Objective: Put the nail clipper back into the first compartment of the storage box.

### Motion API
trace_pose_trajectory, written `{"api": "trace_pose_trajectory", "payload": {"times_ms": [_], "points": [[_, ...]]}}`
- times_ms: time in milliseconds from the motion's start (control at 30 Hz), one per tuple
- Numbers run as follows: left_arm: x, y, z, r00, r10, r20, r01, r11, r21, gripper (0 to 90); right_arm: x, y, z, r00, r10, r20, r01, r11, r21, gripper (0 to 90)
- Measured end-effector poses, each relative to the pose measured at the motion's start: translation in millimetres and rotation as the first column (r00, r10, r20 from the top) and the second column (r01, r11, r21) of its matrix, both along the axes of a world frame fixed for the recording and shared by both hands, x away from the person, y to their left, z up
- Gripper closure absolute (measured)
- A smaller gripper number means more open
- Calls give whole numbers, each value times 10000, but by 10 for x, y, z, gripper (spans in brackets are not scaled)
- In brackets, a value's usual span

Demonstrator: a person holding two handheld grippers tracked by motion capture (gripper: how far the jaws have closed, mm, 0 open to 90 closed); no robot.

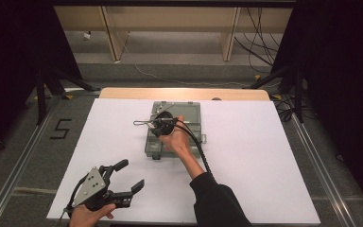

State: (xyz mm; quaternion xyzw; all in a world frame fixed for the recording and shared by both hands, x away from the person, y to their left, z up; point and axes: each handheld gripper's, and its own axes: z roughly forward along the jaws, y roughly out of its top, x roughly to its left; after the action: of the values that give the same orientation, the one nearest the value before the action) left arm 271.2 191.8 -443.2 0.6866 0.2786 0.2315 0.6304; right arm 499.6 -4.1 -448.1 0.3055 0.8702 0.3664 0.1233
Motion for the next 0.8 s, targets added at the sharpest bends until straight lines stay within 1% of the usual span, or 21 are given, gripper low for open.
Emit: {"api": "trace_pose_trajectory", "payload": {"times_ms": [33,67,100,200,233,267,300,367,433,467,500,533,567,600,667,700,733,767,800], "points": [[2,0,1,10000,2,10,-2,10000,-11,164,0,0,1,9999,-37,-113,37,10000,-29,772],[2,1,1,10000,-1,12,1,10000,-8,164,5,6,-11,10000,-67,-16,67,10000,-17,772],[1,1,0,10000,-7,13,7,10000,3,164,7,6,-14,10000,-25,-16,25,9999,-166,772],[-1,-1,1,10000,-6,14,6,10000,-19,164,-2,22,-31,9999,-54,-160,49,9996,-293,771],[-2,2,3,10000,-10,41,10,10000,36,163,4,29,-53,9999,-93,63,95,9994,-339,771],[7,-1,-1,9999,-98,132,99,9999,-59,163,-10,29,-39,9992,-254,-300,239,9985,-484,771],[-7,6,5,10000,-3,7,3,10000,31,163,0,26,-48,9996,-198,-222,186,9985,-511,771],[-1,5,5,10000,0,28,0,10000,-8,163,6,21,-55,9991,-298,-317,283,9984,-489,770],[6,-1,-2,9999,-70,90,71,9999,-91,163,9,11,-43,9993,-273,-260,260,9985,-481,763],[-3,1,1,10000,-5,-14,5,10000,-21,163,11,12,-41,9997,-249,-16,248,9985,-495,754],[0,0,0,10000,-13,-9,13,10000,-23,163,0,19,-26,9992,-363,-160,357,9988,-339,745],[1,-2,0,10000,-20,-3,20,10000,-18,163,11,0,-12,9999,-134,-36,132,9991,-394,735],[-2,-3,0,10000,-27,-5,27,10000,-5,163,2,3,-7,9994,-321,101,324,9988,-379,722],[-3,0,1,10000,-39,23,39,10000,45,163,-2,-10,20,9998,-187,-30,186,9991,-382,709],[-2,-1,1,10000,-4,-1,4,10000,-26,163,-6,-11,22,9996,-271,127,275,9990,-357,679],[0,1,1,10000,-3,25,3,10000,-7,163,-4,-33,50,9997,-206,126,212,9987,-458,654],[-1,1,1,10000,-8,22,8,10000,-9,163,-13,-32,56,9995,-316,45,318,9989,-349,633],[-2,0,0,10000,-16,11,16,10000,-4,163,-10,-45,69,9994,-298,178,305,9987,-396,620],[-4,0,-1,10000,-8,-17,8,10000,11,163,-14,-52,81,9995,-247,183,253,9990,-375,607]]}}
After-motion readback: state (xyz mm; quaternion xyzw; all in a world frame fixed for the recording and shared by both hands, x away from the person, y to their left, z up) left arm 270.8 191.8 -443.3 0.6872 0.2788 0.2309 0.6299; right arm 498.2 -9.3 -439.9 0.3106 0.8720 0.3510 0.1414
